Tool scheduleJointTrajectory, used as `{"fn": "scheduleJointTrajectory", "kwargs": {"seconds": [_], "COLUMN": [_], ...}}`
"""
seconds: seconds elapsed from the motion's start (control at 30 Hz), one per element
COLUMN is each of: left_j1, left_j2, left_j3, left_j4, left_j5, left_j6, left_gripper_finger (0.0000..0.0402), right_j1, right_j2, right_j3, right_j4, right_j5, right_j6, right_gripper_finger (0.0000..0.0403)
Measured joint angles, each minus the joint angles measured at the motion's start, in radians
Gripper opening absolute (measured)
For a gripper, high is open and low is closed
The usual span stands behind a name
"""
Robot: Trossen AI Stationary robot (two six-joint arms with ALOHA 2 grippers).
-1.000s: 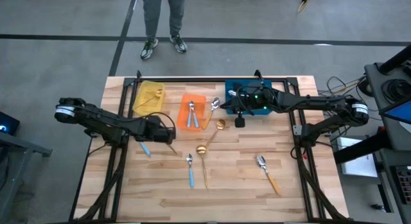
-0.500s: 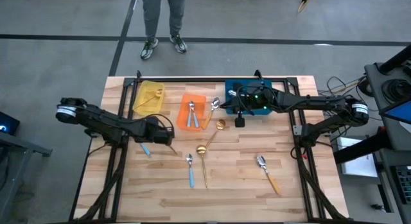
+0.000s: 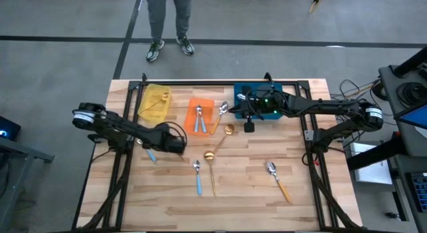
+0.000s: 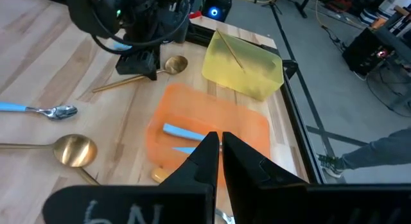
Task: Sort silverware by color (type)
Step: Put the gold spoon into the yellow bin
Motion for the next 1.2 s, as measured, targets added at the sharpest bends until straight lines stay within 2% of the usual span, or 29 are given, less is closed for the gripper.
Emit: {"fn": "scheduleJointTrajectory", "kwargs": {"seconds": [0.27, 0.67, 1.07, 1.2], "left_j1": [0.0, -0.015, -0.039, -0.042], "left_j2": [0.04, 0.034, 0.032, 0.03], "left_j3": [0.06, 0.059, 0.059, 0.059], "left_j4": [-0.081, -0.062, -0.057, -0.057], "left_j5": [0.036, 0.088, 0.126, 0.126], "left_j6": [0.046, 0.103, 0.114, 0.114], "left_gripper_finger": [0.0113, 0.0044, 0.0006, 0.0004], "right_j1": [0.0, 0.0, 0.0, 0.0], "right_j2": [0.0, 0.0, 0.0, 0.0], "right_j3": [0.0, 0.0, 0.0, 0.0], "right_j4": [0.0, 0.0, 0.0, 0.0], "right_j5": [0.0, 0.0, 0.0, 0.0], "right_j6": [0.0, 0.0, 0.002, 0.002], "right_gripper_finger": [0.0013, 0.0013, 0.0013, 0.0013]}}
